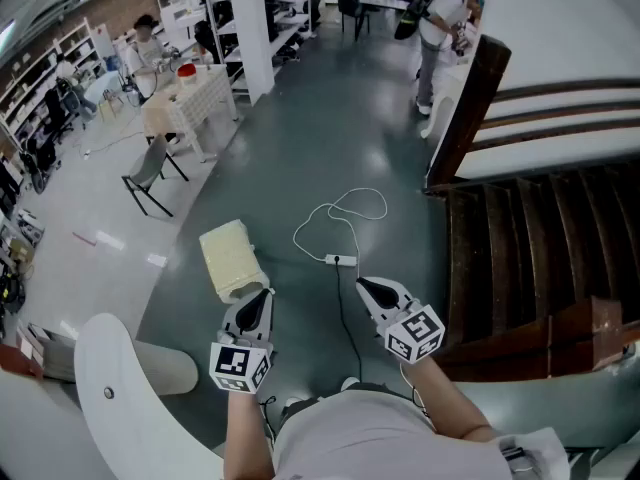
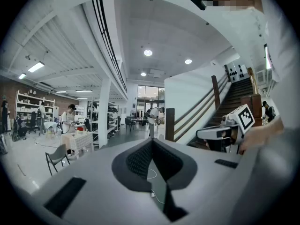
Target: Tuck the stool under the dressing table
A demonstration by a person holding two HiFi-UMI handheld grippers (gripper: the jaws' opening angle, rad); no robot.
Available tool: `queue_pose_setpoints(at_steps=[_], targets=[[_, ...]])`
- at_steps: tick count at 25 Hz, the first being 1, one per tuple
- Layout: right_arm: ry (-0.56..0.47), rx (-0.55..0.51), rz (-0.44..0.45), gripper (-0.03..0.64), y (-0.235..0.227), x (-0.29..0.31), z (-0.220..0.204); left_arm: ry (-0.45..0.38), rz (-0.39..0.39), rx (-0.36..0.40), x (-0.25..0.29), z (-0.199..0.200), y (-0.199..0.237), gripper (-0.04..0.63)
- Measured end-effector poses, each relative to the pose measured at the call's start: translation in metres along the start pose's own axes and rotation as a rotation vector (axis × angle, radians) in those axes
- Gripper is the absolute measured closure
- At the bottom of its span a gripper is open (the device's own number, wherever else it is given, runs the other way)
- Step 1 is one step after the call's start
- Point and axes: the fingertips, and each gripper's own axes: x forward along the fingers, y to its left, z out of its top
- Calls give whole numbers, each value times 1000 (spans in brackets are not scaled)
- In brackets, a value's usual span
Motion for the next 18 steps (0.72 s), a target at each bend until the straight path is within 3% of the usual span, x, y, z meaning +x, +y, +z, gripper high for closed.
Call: queue_pose_setpoints(at_steps=[6, 12, 18], targets=[[-18, 25, 2, 609, -31, -29, -5, 29, -3, 10, 29, -6, -36, 594], [-62, 121, -22, 607, -64, -47, -18, 85, -31, 17, 55, -19, -64, 594], [-14, 183, -65, 607, -101, -27, -39, 122, -42, 8, 91, -33, -51, 594]])
